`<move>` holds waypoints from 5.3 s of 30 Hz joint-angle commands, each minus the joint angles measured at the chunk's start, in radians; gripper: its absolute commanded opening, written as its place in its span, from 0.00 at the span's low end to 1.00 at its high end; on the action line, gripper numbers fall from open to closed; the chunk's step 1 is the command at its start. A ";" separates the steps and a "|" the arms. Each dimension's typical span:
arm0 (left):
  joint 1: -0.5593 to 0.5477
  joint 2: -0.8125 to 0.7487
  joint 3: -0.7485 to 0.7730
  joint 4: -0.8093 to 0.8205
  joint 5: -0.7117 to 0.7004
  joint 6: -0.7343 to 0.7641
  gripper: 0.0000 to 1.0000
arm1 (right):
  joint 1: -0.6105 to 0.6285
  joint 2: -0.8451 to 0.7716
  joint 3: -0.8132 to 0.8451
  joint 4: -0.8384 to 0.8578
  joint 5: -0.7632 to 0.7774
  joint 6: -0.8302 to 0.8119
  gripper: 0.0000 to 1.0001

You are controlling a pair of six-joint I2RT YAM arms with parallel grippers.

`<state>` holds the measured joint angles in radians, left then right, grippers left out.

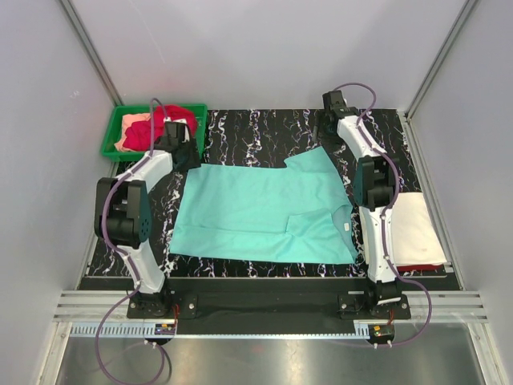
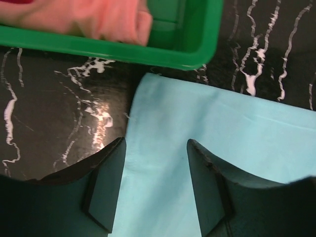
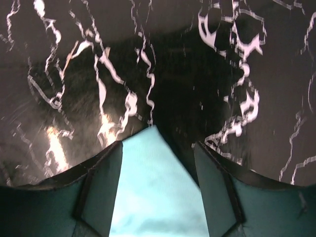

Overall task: Fold and stack the t-shirts
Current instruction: Fold the tshirt

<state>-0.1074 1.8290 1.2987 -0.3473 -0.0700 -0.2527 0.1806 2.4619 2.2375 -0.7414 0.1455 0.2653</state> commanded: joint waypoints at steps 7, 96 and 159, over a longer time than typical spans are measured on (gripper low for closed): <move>0.041 -0.017 0.010 0.041 0.002 -0.010 0.54 | -0.007 0.104 0.106 0.010 -0.055 -0.087 0.63; 0.006 -0.204 -0.196 -0.053 -0.022 -0.175 0.00 | -0.075 -0.848 -0.854 -0.119 -0.422 0.218 0.00; 0.003 -0.501 -0.354 -0.240 -0.067 -0.333 0.78 | -0.075 -1.040 -1.333 -0.138 -0.500 0.189 0.03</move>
<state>-0.1028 1.3518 0.9047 -0.5907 -0.1623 -0.5953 0.1028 1.4071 0.8875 -0.8627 -0.3332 0.4877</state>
